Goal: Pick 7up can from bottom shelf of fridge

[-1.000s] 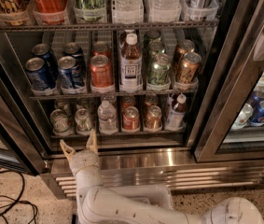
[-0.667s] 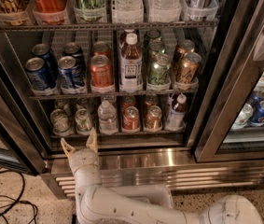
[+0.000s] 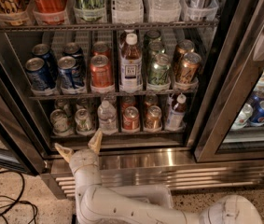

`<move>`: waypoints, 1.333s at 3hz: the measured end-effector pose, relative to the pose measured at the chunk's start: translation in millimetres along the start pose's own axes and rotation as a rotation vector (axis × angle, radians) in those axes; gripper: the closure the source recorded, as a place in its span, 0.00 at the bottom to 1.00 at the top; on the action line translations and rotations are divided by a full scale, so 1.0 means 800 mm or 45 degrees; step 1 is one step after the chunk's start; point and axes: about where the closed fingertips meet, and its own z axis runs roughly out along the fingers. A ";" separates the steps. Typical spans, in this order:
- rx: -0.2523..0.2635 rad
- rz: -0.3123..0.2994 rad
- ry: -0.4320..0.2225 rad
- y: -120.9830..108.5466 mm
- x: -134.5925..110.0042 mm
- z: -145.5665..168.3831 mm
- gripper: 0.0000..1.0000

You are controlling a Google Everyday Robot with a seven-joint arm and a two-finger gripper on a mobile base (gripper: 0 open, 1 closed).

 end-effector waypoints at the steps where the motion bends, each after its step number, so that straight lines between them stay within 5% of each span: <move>1: -0.032 0.012 -0.033 0.011 0.004 0.003 0.15; 2: -0.053 0.015 -0.097 0.025 0.008 0.008 0.32; 4: 0.163 -0.097 -0.229 0.005 0.014 0.036 0.28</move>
Offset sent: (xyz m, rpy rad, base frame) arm 0.0001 0.0324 -0.0090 0.0508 -0.1401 0.0692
